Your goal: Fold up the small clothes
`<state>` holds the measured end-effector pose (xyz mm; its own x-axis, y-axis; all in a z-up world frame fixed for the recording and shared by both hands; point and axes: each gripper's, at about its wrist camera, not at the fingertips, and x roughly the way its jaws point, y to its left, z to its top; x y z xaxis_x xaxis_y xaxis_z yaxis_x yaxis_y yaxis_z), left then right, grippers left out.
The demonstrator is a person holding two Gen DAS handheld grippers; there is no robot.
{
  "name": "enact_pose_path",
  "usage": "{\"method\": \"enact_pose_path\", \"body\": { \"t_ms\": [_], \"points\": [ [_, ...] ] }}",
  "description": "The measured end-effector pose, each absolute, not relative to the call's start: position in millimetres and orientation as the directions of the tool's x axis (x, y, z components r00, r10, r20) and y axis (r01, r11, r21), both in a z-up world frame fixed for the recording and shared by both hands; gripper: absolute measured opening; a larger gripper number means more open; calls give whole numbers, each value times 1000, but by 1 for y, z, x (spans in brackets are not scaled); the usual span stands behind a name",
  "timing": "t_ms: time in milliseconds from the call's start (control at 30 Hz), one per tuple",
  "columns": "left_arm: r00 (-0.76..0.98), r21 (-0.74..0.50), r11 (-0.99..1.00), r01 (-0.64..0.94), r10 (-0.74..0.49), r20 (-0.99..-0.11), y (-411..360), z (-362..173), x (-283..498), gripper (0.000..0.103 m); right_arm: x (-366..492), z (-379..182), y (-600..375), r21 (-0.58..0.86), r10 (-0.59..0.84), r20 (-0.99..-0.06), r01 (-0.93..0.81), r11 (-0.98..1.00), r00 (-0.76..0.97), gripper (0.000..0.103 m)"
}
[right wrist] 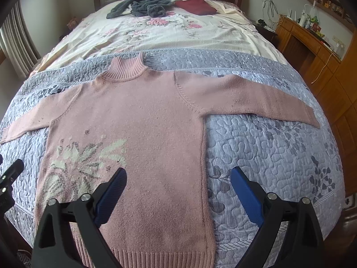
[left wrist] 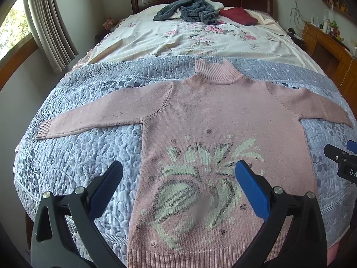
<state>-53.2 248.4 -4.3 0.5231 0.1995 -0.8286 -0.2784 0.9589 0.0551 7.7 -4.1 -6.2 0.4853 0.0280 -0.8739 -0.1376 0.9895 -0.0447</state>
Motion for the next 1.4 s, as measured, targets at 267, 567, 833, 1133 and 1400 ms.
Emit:
{"method": "enact_pose_path", "body": {
  "t_ms": [267, 567, 833, 1133, 1400],
  "points": [
    [519, 52, 958, -281, 197, -831, 252, -6, -53, 100, 8, -7, -5, -40, 33, -873, -139, 989, 486, 94],
    [518, 57, 958, -282, 202, -831, 253, -7, -54, 100, 11, -12, -4, -39, 32, -874, -137, 990, 485, 95],
    [515, 55, 957, -284, 200, -834, 255, -8, -55, 100, 9, -9, -4, -40, 34, -875, -142, 989, 484, 95],
    [514, 56, 955, -291, 205, -833, 258, -7, -57, 100, 7, -7, -5, -35, 40, -871, -143, 989, 490, 95],
    [516, 61, 956, -288, 209, -831, 257, -4, -57, 100, 8, -3, -5, -32, 44, -867, -143, 989, 497, 96]
  ]
}}
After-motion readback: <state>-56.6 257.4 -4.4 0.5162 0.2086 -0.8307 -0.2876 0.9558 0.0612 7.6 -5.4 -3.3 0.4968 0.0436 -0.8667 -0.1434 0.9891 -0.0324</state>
